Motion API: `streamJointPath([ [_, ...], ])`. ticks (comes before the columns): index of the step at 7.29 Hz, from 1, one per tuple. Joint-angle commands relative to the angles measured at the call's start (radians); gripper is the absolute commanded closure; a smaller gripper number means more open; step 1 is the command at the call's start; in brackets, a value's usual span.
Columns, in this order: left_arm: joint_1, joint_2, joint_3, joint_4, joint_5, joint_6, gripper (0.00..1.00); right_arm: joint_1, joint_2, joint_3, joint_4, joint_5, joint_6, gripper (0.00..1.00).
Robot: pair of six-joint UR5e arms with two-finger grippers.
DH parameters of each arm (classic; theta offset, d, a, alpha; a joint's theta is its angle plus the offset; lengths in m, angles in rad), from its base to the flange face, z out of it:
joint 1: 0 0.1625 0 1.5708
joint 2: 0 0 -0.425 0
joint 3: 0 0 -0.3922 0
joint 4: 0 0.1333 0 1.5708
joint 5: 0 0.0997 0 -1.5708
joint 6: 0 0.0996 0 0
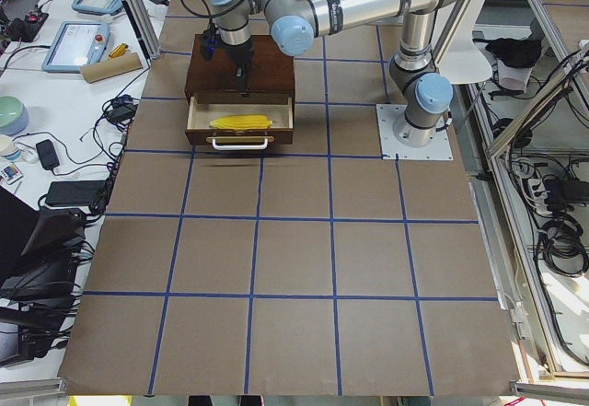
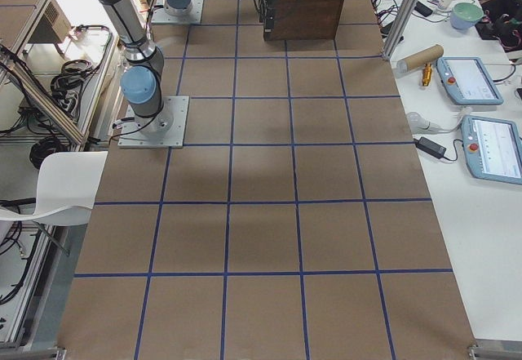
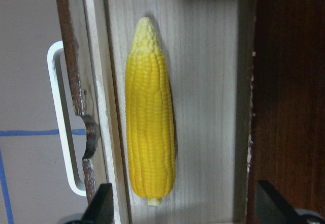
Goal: Open drawer and put corn inside
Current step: 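Open the left gripper to drop the corn and raise it away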
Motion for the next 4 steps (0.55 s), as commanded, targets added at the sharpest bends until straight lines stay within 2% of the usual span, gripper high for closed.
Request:
streamJointPath([
  [1, -0.134, 0.08, 0.007, -0.047, 0.006, -0.089, 0.03, 0.0, 0.0, 0.0, 0.0, -0.001, 0.0, 0.0],
  [4, -0.26, 0.123, -0.039, -0.04, 0.011, -0.159, 0.0, 0.0, 0.0, 0.0, 0.0, 0.001, 0.0, 0.0],
])
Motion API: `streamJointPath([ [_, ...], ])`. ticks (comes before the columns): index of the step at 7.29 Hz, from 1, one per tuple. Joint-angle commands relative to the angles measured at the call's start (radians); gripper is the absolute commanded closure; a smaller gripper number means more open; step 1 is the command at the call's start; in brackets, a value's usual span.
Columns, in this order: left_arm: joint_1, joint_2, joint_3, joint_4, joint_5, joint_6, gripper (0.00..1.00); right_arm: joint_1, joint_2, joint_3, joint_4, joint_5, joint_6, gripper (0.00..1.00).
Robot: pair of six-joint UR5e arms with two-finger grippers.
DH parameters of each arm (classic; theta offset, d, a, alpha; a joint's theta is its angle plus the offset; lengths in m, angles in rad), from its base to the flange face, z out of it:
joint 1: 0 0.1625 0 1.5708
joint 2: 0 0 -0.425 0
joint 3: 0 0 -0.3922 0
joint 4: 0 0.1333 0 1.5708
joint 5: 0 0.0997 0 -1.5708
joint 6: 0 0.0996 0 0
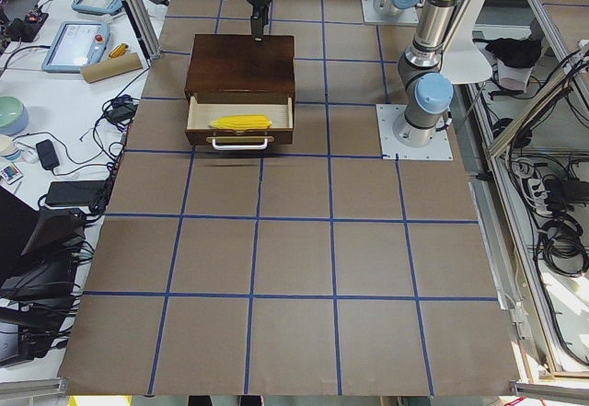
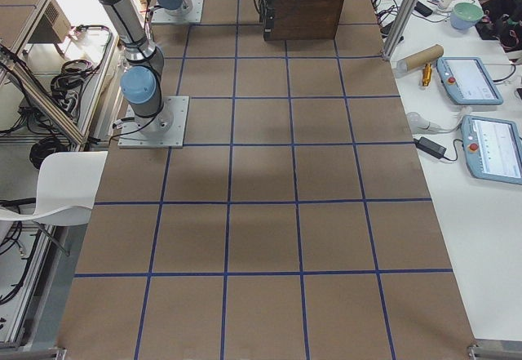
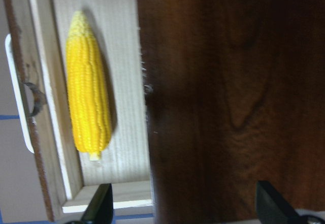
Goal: Open drawer and put corn inside
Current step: 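Open the left gripper to drop the corn and raise it away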
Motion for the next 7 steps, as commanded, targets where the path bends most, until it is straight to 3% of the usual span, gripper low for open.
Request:
streamJointPath([
  [1, -0.062, 0.032, -0.048, 0.005, 0.003, -0.07, 0.0, 0.0, 0.001, 0.0, 0.0, 0.0, 0.0, 0.0],
  [7, -0.06, 0.058, -0.061, -0.001, 0.007, -0.069, 0.0, 0.0, 0.001, 0.0, 0.0, -0.001, 0.0, 0.0],
])
